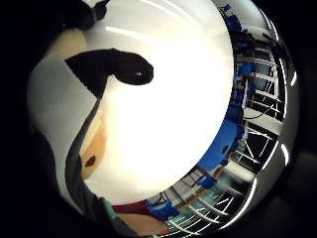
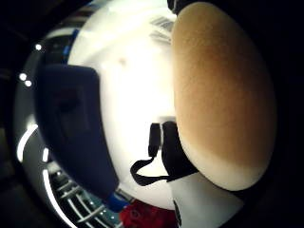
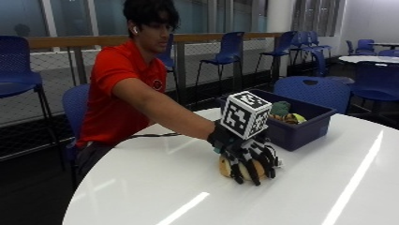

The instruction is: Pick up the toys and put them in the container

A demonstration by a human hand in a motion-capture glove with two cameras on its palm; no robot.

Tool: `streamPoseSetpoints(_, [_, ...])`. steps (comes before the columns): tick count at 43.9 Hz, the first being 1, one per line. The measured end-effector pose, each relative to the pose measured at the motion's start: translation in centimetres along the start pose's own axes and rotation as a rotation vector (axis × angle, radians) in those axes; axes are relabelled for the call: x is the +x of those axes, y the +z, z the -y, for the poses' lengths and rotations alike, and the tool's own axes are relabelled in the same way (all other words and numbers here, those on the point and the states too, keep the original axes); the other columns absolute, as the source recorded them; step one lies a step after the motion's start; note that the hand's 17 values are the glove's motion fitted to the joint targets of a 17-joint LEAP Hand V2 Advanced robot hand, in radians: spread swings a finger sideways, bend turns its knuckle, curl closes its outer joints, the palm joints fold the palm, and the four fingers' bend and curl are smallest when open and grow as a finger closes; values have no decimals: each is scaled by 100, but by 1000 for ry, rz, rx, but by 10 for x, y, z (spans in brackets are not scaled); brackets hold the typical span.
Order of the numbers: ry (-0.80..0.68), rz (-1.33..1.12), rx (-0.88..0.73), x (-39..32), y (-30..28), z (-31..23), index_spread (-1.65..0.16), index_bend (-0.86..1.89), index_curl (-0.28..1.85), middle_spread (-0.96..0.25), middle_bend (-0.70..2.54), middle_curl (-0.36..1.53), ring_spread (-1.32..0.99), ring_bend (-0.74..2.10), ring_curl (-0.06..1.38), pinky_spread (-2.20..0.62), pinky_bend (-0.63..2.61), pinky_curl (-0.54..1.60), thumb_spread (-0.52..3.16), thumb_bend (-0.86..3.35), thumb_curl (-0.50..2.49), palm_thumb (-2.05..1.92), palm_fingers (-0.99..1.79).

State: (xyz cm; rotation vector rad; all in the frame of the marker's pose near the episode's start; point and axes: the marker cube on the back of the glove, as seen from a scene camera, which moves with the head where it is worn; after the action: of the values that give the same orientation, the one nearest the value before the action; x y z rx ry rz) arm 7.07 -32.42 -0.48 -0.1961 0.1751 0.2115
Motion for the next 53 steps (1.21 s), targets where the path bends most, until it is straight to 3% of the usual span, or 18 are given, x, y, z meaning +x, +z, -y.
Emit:
streamPoseSetpoints(2, [5, 1, 2, 0, 0, -1, -41, 16, 27, -12, 16, 18, -2, 54, 28, 1, 120, 35, 114, 1, 29, 9, 15])
streamPoseSetpoints(3, [8, 1, 5, 0, 0, -1, -42, 24, 30, -14, 23, 20, -7, 61, 31, -3, 111, 33, 116, 4, 30, 13, 29])
streamPoseSetpoints(6, [11, 1, 16, -1, -1, -2, -43, 25, 30, -19, 30, 22, -14, 62, 31, -10, 104, 31, 121, 5, 32, 16, 38])
streamPoseSetpoints(12, [6, -7, 85, -4, -2, -1, -42, 16, 30, -28, 41, 27, -29, 74, 34, -29, 105, 30, 127, 15, 39, 35, 69])
streamPoseSetpoints(22, [-5, 25, 233, -7, -1, -7, -41, 18, 33, -37, 57, 37, -45, 91, 43, -39, 99, 33, 102, 22, 54, 62, 96])
streamPoseSetpoints(39, [-54, -61, 196, -26, -22, -36, -43, 30, 47, -45, 76, 53, -52, 103, 54, -41, 94, 38, 67, 23, 73, 74, 105])
streamPoseSetpoints(53, [-125, -33, 257, -56, -89, -69, -46, 33, 59, -48, 82, 65, -54, 109, 60, -43, 99, 43, 50, 20, 84, 72, 98])
